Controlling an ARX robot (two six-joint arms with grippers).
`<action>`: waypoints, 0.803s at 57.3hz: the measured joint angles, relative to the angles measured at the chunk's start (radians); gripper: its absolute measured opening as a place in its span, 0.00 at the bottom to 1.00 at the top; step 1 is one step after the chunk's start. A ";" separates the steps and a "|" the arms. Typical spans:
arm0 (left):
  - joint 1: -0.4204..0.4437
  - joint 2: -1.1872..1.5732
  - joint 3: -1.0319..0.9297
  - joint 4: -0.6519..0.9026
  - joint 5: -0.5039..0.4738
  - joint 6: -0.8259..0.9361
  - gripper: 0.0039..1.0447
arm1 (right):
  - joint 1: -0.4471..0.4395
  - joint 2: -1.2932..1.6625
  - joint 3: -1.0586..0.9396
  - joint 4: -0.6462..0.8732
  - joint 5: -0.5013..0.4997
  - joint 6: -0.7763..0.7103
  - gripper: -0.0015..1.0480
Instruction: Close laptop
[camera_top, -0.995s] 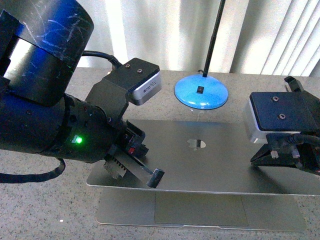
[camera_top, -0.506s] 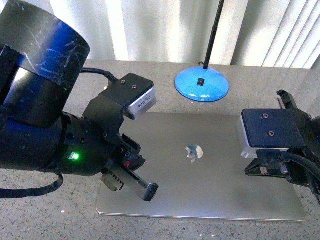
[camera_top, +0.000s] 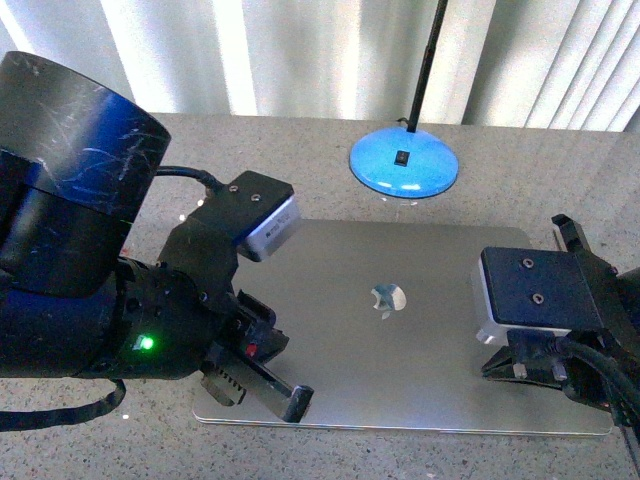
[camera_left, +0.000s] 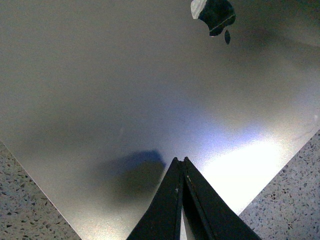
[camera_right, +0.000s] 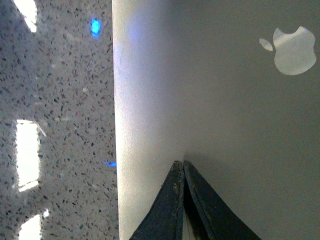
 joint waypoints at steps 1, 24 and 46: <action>0.003 -0.002 -0.002 0.006 0.000 -0.010 0.03 | 0.000 -0.002 -0.001 0.005 -0.006 0.008 0.03; 0.230 -0.269 -0.055 0.365 -0.302 -0.449 0.29 | -0.119 -0.229 0.014 0.611 0.190 1.035 0.16; 0.273 -0.350 -0.341 0.840 -0.457 -0.170 0.06 | -0.118 -0.317 -0.310 1.255 0.568 1.303 0.02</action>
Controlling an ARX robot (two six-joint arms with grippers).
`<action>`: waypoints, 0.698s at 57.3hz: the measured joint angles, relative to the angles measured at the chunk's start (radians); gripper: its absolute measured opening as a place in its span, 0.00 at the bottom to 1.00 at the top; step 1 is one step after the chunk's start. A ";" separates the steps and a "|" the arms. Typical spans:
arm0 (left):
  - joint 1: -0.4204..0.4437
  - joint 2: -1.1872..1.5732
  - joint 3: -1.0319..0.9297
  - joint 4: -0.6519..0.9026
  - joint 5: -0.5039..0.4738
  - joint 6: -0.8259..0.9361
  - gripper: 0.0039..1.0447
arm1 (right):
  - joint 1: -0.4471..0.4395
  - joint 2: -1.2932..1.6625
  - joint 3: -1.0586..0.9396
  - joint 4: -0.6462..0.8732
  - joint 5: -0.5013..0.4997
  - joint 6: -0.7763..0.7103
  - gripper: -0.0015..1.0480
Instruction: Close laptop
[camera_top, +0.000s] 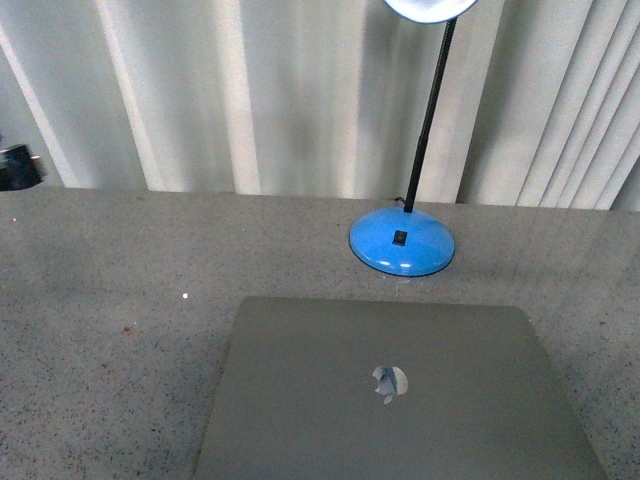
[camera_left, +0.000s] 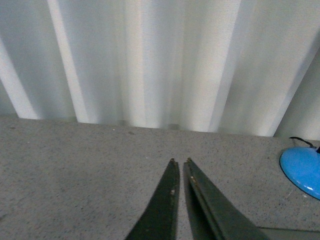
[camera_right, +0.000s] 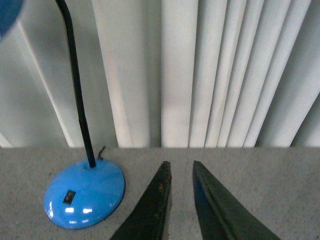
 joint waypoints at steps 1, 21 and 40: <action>0.005 -0.016 -0.015 0.000 0.007 0.003 0.03 | -0.010 -0.018 -0.017 0.004 -0.014 -0.001 0.03; 0.064 -0.283 -0.197 -0.092 0.076 0.032 0.03 | -0.045 -0.212 -0.255 0.048 -0.039 -0.006 0.03; 0.154 -0.549 -0.288 -0.269 0.161 0.035 0.03 | -0.045 -0.449 -0.380 -0.085 -0.040 -0.006 0.03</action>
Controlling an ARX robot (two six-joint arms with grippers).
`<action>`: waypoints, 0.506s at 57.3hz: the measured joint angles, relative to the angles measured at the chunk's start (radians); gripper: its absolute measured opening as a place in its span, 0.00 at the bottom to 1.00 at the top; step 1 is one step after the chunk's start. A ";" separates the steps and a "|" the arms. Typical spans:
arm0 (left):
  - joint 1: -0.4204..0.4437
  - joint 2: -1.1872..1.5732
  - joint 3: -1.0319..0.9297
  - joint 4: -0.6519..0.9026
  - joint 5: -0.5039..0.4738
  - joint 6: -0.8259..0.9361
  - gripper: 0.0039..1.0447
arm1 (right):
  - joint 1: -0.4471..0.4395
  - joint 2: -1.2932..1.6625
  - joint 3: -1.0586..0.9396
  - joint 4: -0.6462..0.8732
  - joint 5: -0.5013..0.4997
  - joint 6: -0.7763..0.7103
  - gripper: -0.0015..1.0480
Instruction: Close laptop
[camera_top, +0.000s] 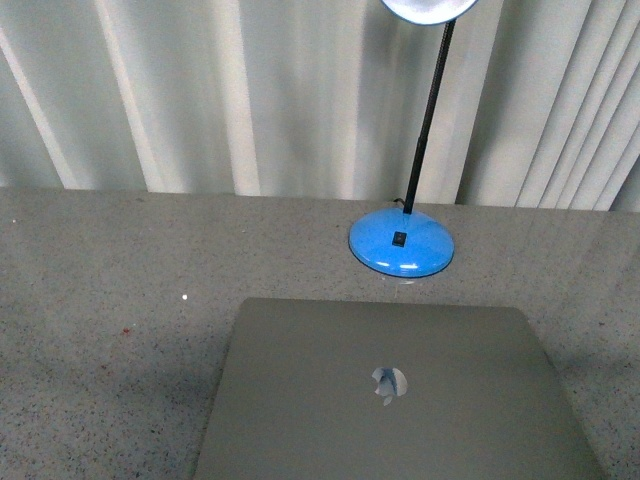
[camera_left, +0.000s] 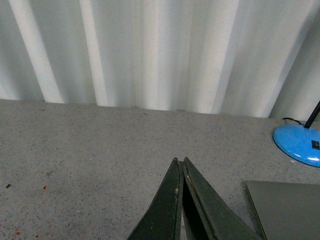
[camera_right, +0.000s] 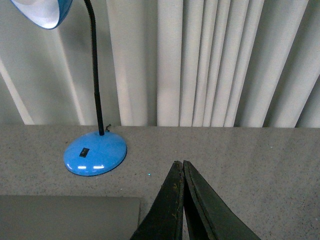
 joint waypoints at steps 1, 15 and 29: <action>0.000 -0.016 -0.004 -0.012 0.000 0.000 0.03 | 0.000 -0.016 -0.005 -0.011 0.000 0.000 0.03; 0.000 -0.216 -0.027 -0.177 0.003 0.000 0.03 | 0.000 -0.220 -0.051 -0.167 -0.001 0.000 0.03; 0.000 -0.383 -0.028 -0.325 0.003 0.000 0.03 | 0.000 -0.406 -0.072 -0.328 -0.001 0.000 0.03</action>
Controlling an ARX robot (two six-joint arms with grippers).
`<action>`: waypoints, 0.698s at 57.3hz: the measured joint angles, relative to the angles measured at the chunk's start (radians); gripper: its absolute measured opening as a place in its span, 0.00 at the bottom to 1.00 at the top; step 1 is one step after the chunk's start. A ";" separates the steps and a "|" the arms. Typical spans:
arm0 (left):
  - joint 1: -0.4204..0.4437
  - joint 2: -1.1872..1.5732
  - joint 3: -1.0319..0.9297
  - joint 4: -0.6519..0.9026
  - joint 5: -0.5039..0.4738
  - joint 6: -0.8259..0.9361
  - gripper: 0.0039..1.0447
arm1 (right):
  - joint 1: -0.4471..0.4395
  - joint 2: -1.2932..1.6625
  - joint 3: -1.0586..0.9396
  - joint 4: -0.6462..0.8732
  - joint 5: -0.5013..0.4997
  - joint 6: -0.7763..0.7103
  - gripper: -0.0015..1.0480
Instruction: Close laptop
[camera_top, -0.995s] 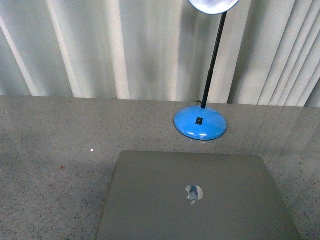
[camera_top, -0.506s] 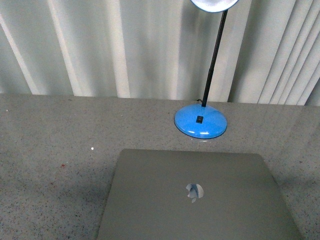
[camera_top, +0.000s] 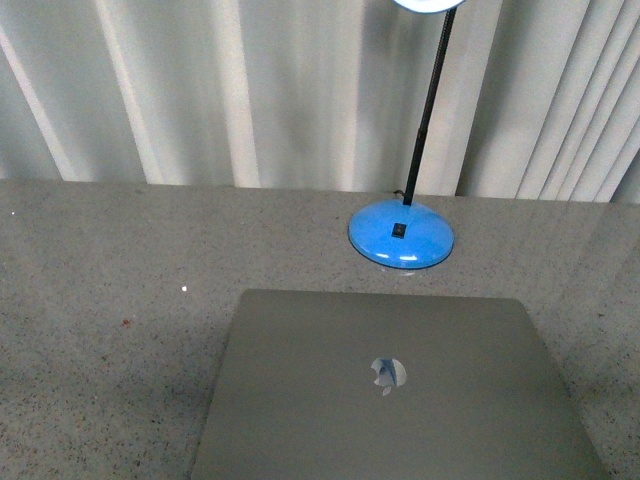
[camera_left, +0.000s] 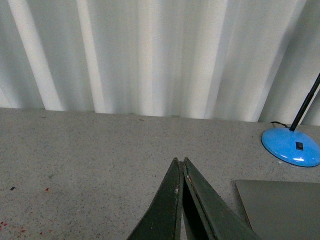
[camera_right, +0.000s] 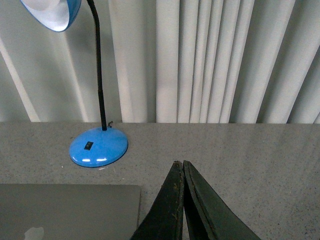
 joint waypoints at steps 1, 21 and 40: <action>0.000 -0.013 0.000 -0.012 0.000 0.000 0.03 | 0.000 -0.007 0.000 -0.006 0.000 0.000 0.03; 0.000 -0.205 -0.001 -0.192 0.000 0.000 0.03 | 0.000 -0.224 -0.002 -0.205 0.000 0.000 0.03; 0.000 -0.330 -0.001 -0.315 0.000 0.000 0.03 | 0.000 -0.368 -0.002 -0.344 0.000 0.000 0.03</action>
